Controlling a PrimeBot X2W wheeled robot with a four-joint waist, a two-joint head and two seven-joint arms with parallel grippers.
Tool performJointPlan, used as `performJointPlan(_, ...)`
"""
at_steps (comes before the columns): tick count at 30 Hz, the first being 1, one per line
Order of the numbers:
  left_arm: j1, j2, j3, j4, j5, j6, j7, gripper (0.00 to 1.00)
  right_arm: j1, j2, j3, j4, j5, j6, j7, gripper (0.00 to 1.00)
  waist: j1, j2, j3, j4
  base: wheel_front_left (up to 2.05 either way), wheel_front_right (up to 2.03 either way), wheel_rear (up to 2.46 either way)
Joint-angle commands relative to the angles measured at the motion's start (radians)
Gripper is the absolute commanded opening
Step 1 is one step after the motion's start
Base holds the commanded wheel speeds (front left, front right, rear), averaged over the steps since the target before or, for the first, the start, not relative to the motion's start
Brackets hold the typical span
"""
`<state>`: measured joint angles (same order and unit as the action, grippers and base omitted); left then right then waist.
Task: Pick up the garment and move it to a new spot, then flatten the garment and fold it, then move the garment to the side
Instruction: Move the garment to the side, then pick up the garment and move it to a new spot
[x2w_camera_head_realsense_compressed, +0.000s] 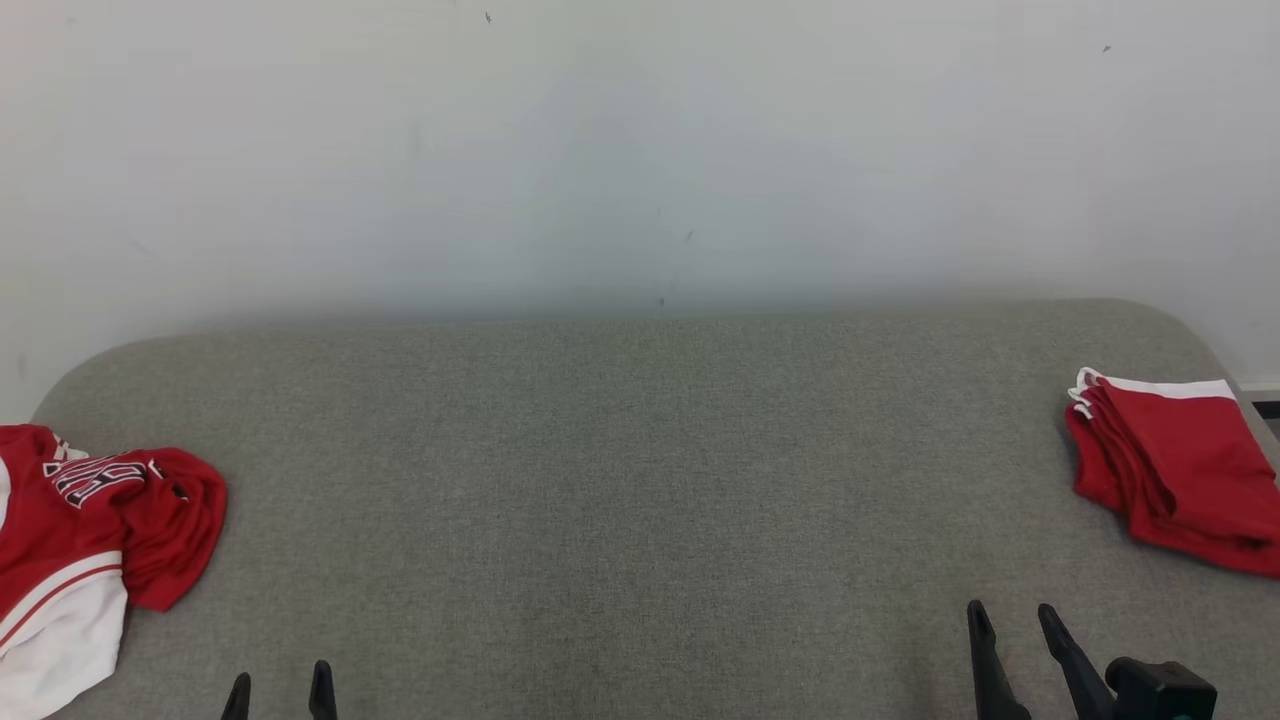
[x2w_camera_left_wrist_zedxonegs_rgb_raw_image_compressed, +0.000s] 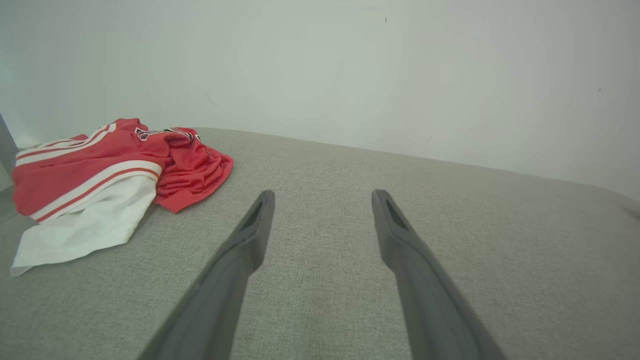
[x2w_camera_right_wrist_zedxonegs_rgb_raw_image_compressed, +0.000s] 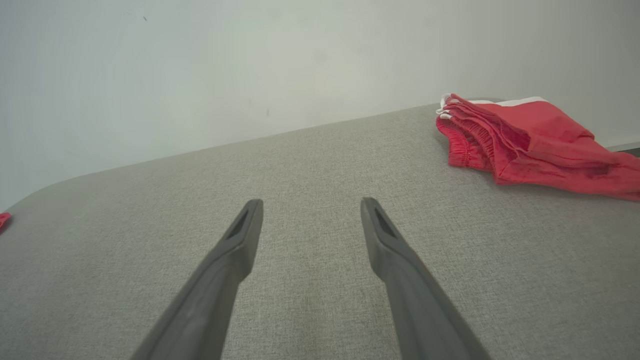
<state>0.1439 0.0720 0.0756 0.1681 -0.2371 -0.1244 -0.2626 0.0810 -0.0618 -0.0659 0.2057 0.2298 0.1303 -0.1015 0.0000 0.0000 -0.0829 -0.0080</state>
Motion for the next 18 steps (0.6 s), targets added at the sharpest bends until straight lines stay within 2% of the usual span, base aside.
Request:
performJointPlan(1, 0.015, -0.003, -0.003, 0.002, 0.008, -0.005, -0.003, 1.0, 0.006, 0.004, 0.002, -0.003, -0.007, 0.001, -0.003, 1.0, 0.0, 0.0, 0.001, -0.001, 0.0, 0.0, 0.0)
performJointPlan(18, 0.017, -0.006, -0.026, 0.001, 0.029, -0.005, -0.004, 1.0, 0.01, 0.011, 0.004, 0.006, -0.006, 0.001, -0.006, 1.0, 0.0, 0.0, 0.001, 0.007, 0.0, 0.0, 0.0)
